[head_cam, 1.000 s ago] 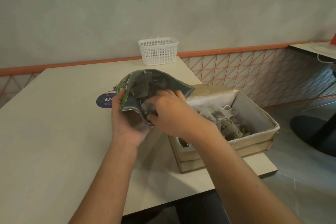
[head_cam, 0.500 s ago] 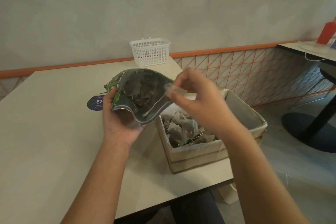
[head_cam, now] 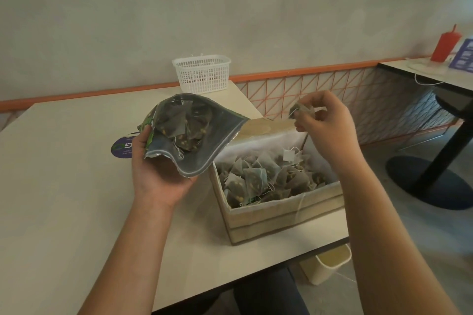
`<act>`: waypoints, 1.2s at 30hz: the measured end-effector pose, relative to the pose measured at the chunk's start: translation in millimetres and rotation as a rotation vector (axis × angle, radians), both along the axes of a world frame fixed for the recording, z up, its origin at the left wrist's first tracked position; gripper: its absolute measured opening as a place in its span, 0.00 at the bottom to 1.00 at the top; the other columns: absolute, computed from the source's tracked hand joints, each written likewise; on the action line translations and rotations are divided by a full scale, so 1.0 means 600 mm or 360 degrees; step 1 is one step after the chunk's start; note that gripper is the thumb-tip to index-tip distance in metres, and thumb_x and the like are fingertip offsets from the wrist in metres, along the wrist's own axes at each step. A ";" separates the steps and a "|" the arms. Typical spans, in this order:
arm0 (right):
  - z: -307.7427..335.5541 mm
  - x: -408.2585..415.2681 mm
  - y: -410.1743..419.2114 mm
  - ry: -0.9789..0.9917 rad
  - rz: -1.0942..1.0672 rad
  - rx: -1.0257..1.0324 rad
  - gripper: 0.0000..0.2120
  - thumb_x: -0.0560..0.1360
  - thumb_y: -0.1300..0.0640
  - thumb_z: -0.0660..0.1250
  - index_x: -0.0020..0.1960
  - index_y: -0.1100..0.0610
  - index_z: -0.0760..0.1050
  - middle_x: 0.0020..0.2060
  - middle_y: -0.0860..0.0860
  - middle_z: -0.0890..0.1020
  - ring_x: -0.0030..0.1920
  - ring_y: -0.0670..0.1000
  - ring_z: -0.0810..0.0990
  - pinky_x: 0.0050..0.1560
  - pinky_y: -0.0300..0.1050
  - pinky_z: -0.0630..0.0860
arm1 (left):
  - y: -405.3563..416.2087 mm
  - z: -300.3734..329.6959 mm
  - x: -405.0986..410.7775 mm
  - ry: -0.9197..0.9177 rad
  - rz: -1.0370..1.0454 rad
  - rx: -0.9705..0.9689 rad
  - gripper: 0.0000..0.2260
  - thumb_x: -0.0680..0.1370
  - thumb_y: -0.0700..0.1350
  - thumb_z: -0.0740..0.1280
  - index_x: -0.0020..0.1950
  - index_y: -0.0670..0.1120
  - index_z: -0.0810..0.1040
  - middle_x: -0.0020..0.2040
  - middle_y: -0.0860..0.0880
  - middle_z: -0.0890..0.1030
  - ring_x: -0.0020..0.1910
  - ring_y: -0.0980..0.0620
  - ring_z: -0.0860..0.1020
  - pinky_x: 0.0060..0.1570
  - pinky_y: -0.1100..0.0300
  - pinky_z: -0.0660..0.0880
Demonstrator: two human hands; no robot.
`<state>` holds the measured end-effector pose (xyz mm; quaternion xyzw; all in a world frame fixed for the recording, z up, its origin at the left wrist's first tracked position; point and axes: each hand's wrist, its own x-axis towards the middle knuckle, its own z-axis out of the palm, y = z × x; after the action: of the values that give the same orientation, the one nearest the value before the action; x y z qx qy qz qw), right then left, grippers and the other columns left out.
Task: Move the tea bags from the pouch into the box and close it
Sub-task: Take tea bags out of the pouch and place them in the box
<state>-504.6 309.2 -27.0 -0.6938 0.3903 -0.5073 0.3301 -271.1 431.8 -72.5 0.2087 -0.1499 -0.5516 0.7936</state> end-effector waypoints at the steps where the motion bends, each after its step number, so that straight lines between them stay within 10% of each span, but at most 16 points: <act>1: -0.006 -0.001 -0.006 0.0050 -0.0017 0.0014 0.06 0.75 0.62 0.67 0.49 0.53 0.75 0.48 0.51 0.81 0.44 0.55 0.82 0.47 0.50 0.81 | 0.000 0.000 -0.001 -0.0007 0.0006 0.0000 0.17 0.80 0.58 0.58 0.65 0.54 0.78 0.72 0.49 0.75 0.71 0.44 0.73 0.65 0.47 0.73; 8: -0.040 -0.002 -0.030 0.0715 -0.0144 0.0137 0.10 0.75 0.52 0.70 0.53 0.55 0.77 0.45 0.46 0.80 0.47 0.49 0.79 0.38 0.36 0.73 | -0.003 -0.003 0.001 0.0005 0.0009 0.0017 0.17 0.80 0.58 0.60 0.63 0.53 0.79 0.70 0.49 0.77 0.70 0.43 0.74 0.66 0.45 0.72; 17: -0.045 0.001 -0.016 0.1263 0.0194 0.0296 0.16 0.77 0.45 0.64 0.53 0.55 0.83 0.45 0.57 0.85 0.43 0.55 0.82 0.51 0.55 0.79 | -0.003 -0.005 0.004 0.0040 -0.0027 -0.0014 0.19 0.80 0.59 0.60 0.68 0.54 0.75 0.74 0.48 0.71 0.72 0.43 0.72 0.66 0.44 0.71; 23: -0.011 0.018 0.007 0.1113 0.0087 0.0010 0.12 0.78 0.48 0.64 0.59 0.49 0.78 0.56 0.47 0.80 0.49 0.49 0.81 0.40 0.39 0.76 | 0.001 0.004 -0.002 0.0057 -0.0035 0.0005 0.17 0.80 0.58 0.59 0.62 0.52 0.79 0.69 0.47 0.77 0.70 0.44 0.73 0.62 0.45 0.74; 29: 0.061 0.084 0.117 0.0547 0.0601 -0.0314 0.05 0.74 0.52 0.69 0.49 0.50 0.81 0.44 0.44 0.82 0.43 0.40 0.79 0.48 0.34 0.77 | 0.001 0.003 0.004 0.0106 -0.0029 0.0073 0.25 0.78 0.60 0.63 0.72 0.50 0.75 0.72 0.45 0.75 0.70 0.43 0.74 0.68 0.47 0.70; 36: 0.025 0.231 0.118 0.1090 0.0672 -0.0738 0.18 0.77 0.62 0.62 0.64 0.52 0.77 0.63 0.51 0.77 0.67 0.54 0.68 0.69 0.52 0.65 | 0.014 0.013 -0.011 0.0036 0.0051 0.0112 0.14 0.71 0.57 0.66 0.43 0.50 0.88 0.52 0.48 0.84 0.53 0.47 0.81 0.54 0.54 0.75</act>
<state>-365.9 380.0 -12.1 -0.9412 0.2032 -0.2446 0.1145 -277.5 440.5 -64.8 0.2327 -0.1182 -0.5461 0.7960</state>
